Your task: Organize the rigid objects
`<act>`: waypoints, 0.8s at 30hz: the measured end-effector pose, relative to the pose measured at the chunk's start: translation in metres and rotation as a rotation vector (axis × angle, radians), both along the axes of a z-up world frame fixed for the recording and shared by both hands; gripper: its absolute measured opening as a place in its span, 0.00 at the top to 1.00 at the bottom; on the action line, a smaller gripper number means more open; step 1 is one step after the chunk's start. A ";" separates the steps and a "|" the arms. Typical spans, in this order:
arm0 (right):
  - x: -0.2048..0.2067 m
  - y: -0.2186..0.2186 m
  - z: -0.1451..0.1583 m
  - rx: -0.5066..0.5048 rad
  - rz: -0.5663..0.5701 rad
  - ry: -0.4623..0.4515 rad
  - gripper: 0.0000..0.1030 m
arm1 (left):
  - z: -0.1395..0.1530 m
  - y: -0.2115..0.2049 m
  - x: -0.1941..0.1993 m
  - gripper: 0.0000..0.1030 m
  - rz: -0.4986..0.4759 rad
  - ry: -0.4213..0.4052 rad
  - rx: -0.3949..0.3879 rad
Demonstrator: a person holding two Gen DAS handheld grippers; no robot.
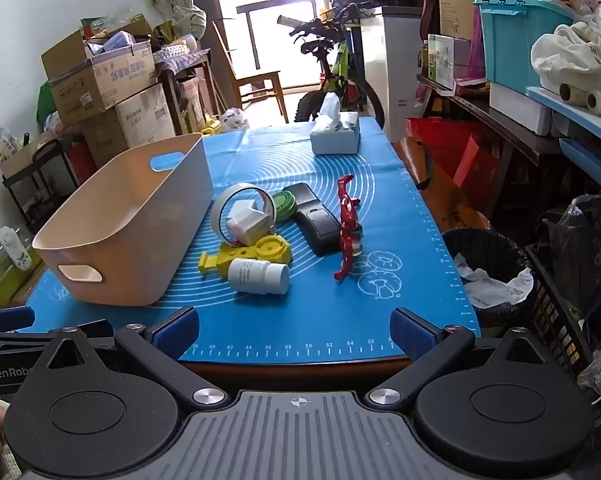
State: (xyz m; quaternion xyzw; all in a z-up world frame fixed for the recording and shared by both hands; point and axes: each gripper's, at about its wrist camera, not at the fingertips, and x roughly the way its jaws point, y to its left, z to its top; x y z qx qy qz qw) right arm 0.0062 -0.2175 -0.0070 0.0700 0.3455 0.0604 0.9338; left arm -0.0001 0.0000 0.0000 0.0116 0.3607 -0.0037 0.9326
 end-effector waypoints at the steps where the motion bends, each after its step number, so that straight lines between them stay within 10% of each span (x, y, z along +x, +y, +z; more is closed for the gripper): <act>1: 0.000 0.000 0.000 0.000 0.001 0.007 0.03 | 0.000 0.000 0.000 0.02 0.000 -0.002 0.001; 24: 0.001 0.001 0.000 -0.011 0.001 0.011 0.03 | 0.000 0.000 -0.001 0.02 0.001 0.003 0.000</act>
